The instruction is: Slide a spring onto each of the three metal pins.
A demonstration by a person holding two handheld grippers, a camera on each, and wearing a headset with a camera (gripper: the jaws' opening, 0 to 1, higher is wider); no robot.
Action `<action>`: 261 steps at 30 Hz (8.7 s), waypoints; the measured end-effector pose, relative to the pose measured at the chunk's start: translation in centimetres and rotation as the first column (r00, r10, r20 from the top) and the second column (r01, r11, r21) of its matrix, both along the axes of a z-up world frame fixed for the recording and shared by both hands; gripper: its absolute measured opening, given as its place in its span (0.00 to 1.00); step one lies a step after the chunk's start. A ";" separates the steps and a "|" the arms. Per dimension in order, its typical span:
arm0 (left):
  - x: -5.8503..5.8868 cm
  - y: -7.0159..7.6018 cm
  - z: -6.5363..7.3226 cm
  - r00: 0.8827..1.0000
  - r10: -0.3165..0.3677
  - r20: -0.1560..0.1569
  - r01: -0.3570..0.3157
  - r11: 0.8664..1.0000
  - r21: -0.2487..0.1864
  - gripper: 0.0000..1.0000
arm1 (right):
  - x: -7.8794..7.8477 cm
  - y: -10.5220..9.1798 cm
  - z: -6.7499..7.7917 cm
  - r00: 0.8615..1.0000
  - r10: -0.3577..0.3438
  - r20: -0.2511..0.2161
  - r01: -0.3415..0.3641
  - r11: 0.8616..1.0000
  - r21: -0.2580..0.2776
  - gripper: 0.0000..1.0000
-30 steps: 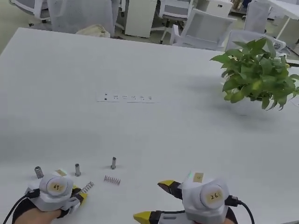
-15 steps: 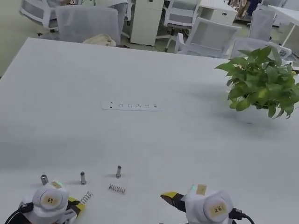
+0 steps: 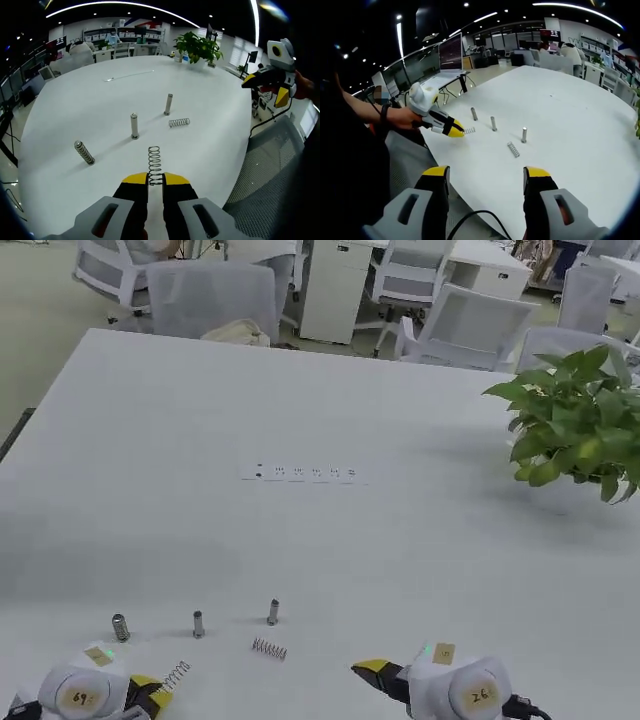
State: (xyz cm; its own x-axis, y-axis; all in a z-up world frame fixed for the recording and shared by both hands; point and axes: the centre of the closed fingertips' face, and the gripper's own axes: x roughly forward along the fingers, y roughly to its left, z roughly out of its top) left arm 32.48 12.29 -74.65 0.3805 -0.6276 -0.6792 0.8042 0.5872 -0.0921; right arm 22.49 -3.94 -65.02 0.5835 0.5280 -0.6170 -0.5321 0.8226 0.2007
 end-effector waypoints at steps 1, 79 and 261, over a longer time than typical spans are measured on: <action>-0.1 0.2 0.1 1.000 0.002 0.003 -0.002 1.000 -0.001 0.03 | 0.0 0.1 0.0 1.000 0.003 0.000 -0.003 1.000 0.002 0.58; -6.4 -7.5 14.6 0.906 -0.318 0.280 0.357 0.929 -0.099 0.03 | 2.3 5.7 2.9 0.979 0.198 0.050 -0.204 0.963 0.178 0.24; -1.1 8.8 10.1 0.978 0.142 0.154 -0.118 0.981 -0.155 0.49 | 12.3 8.4 -1.5 0.798 0.571 -0.192 -0.600 0.724 -0.341 0.08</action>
